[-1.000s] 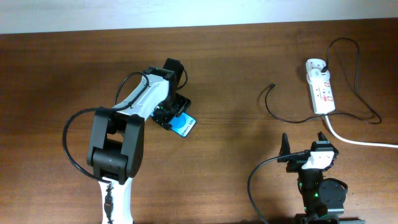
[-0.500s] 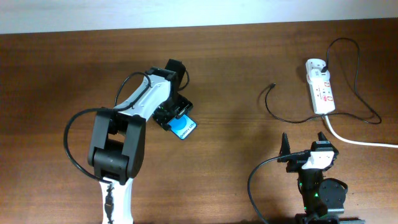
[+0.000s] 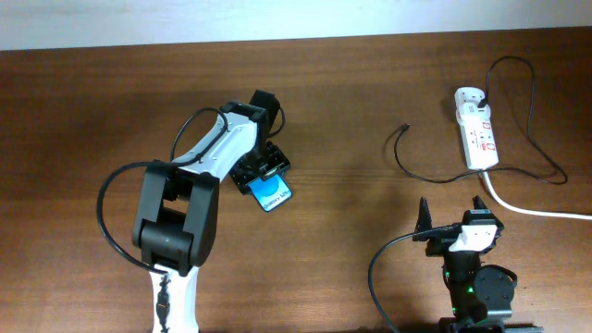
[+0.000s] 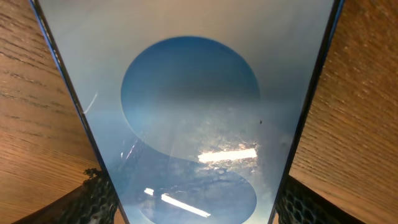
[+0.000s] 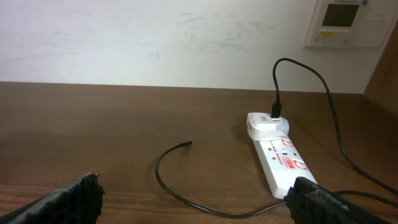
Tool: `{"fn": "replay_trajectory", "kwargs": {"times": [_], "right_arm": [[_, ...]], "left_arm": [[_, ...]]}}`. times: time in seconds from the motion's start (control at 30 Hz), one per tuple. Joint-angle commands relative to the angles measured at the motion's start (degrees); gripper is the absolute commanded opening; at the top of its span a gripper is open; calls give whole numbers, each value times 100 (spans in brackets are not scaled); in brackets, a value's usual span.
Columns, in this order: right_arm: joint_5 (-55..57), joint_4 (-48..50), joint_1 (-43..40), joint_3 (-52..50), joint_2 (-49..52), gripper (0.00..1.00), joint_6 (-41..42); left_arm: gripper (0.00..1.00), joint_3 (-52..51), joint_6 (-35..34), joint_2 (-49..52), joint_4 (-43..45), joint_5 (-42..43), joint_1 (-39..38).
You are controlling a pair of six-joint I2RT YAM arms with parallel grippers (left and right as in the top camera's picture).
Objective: Plug charger to phone and switch on socket
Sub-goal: 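Lift the phone off the table with the left gripper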
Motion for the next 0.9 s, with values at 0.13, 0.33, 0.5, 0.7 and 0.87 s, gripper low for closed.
{"fn": "replay_trajectory", "kwargs": {"times": [0.13,0.33,0.5,0.7,0.87], "right_arm": [[28,-17,-33,-42,-33,99,22],[28,-17,-33,-42,-33,98,22],[28,-17,-33,-42,-33,98,22],[28,-17,-33,-42,-33,98,22],[31,-17,-33,-42,-33,99,22]], "left_arm": [[64,-407,358,616,140,-697,131],[63,-407,356,616,142,-695,151],[59,-404,356,616,138,-695,151],[59,-269,356,614,4,-691,151],[57,11,358,614,-302,-693,151]]}}
